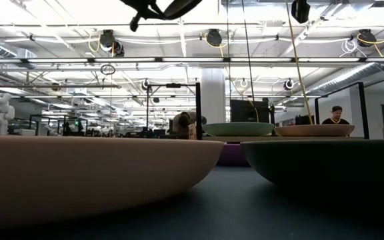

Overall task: Place and stack plates onto a shelf
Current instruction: Stack the top black plate on top of the green plate on the shelf

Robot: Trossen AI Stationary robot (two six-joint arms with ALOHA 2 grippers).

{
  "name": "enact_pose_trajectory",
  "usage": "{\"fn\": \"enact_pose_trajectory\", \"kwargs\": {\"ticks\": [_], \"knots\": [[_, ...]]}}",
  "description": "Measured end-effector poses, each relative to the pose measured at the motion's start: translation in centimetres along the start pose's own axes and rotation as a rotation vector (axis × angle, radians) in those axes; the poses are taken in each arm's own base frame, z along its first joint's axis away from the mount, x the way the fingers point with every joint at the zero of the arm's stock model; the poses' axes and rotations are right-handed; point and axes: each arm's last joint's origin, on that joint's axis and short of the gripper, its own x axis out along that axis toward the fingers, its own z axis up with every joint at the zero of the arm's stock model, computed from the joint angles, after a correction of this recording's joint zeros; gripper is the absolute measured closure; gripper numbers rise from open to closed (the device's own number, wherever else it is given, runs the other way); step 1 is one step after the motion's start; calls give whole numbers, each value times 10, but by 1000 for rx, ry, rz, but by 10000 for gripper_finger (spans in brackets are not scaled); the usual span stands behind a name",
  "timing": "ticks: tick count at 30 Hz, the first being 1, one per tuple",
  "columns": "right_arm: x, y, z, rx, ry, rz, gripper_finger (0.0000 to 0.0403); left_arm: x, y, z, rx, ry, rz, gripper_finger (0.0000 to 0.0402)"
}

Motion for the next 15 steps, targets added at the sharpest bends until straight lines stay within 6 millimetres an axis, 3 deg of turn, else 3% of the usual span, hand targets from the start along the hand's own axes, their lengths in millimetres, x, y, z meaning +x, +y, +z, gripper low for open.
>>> {"fn": "enact_pose_trajectory", "kwargs": {"ticks": [7, 15], "knots": [[-3, 1, 2, 0, -17, 13, 403, 35, -7, -28, -4, 77, -38, 391], [-21, 5, 6, -10, -71, 45, 403, 71, -8, -61, 18, 169, -36, 391]]}}
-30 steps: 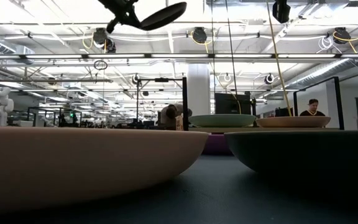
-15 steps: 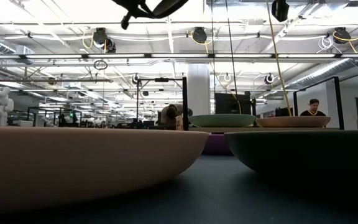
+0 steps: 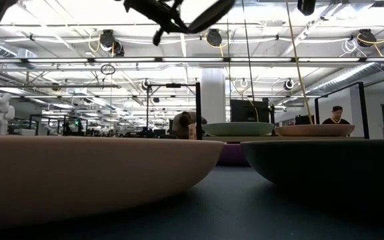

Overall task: Place and stack plates onto a shelf
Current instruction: Stack the top black plate on top of the green plate on the shelf

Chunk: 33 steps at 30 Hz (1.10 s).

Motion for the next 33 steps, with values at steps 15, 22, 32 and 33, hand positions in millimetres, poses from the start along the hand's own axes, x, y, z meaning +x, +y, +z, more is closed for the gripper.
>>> {"fn": "enact_pose_trajectory", "kwargs": {"ticks": [15, 22, 32, 33], "knots": [[-8, 1, 2, -19, -38, -6, 403, 66, -12, -72, 140, 219, -14, 391], [-9, 1, 3, -20, -39, -5, 403, 78, -16, -103, 463, 346, -1, 391], [-9, 1, 2, -20, -35, -6, 403, 98, -9, -118, 522, 333, 65, 392], [-9, 1, 2, -20, -34, -5, 403, 100, -5, -118, 519, 330, 71, 392]]}}
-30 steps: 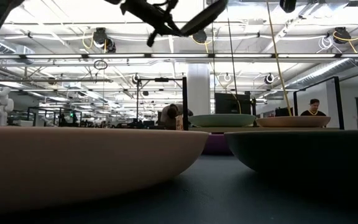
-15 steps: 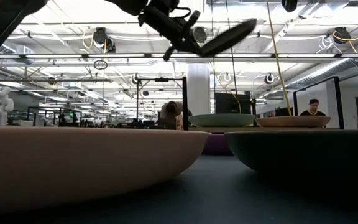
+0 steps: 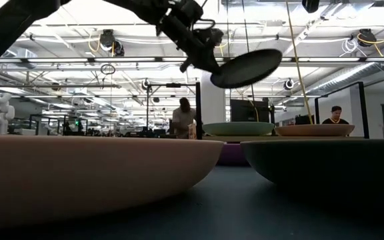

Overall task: Place and stack plates onto a shelf
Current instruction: Stack the top black plate on top of the green plate on the shelf

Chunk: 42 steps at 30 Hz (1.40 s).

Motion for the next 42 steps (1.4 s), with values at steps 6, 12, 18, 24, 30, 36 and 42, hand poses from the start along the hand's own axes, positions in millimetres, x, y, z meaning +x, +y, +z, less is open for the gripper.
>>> {"fn": "enact_pose_trajectory", "kwargs": {"ticks": [6, 12, 18, 24, 30, 36, 42], "knots": [[0, 0, -1, 16, 8, -3, 403, 15, 6, -4, 10, -16, -2, 392], [0, -2, -3, 26, 28, -18, 403, 19, 8, -7, 66, 0, 43, 392], [0, -2, -3, 26, 28, -18, 403, 19, 8, -11, 125, 38, 72, 392], [0, -2, -3, 23, 28, -18, 403, 19, 10, -14, 142, 72, 140, 380], [0, -2, -3, 16, 28, -18, 403, 19, 10, -14, 142, 71, 153, 363], [0, -2, -3, 16, 28, -18, 403, 19, 9, -14, 144, 71, 152, 360], [0, -2, -3, 4, 29, -17, 403, 19, 7, -15, 133, 71, 150, 359]]}}
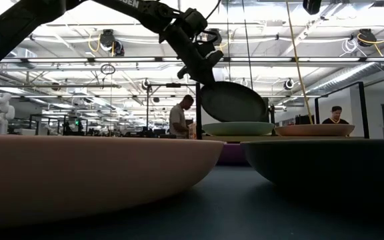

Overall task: Place and stack plates onto a shelf
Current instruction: Stack the top black plate on top of the green plate on the shelf, then adjust the stacked plates on the shelf

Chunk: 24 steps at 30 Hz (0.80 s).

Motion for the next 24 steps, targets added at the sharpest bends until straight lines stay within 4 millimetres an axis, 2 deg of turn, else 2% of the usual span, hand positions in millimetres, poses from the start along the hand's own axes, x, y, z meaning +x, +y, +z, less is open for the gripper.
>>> {"fn": "enact_pose_trajectory", "kwargs": {"ticks": [10, 24], "knots": [[-1, 0, 0, -1, 0, 4, 403, 21, -15, -11, 22, 32, -1, 358], [-5, -1, -1, -4, 13, -6, 403, 20, -17, -11, -33, 37, -11, 357]]}}
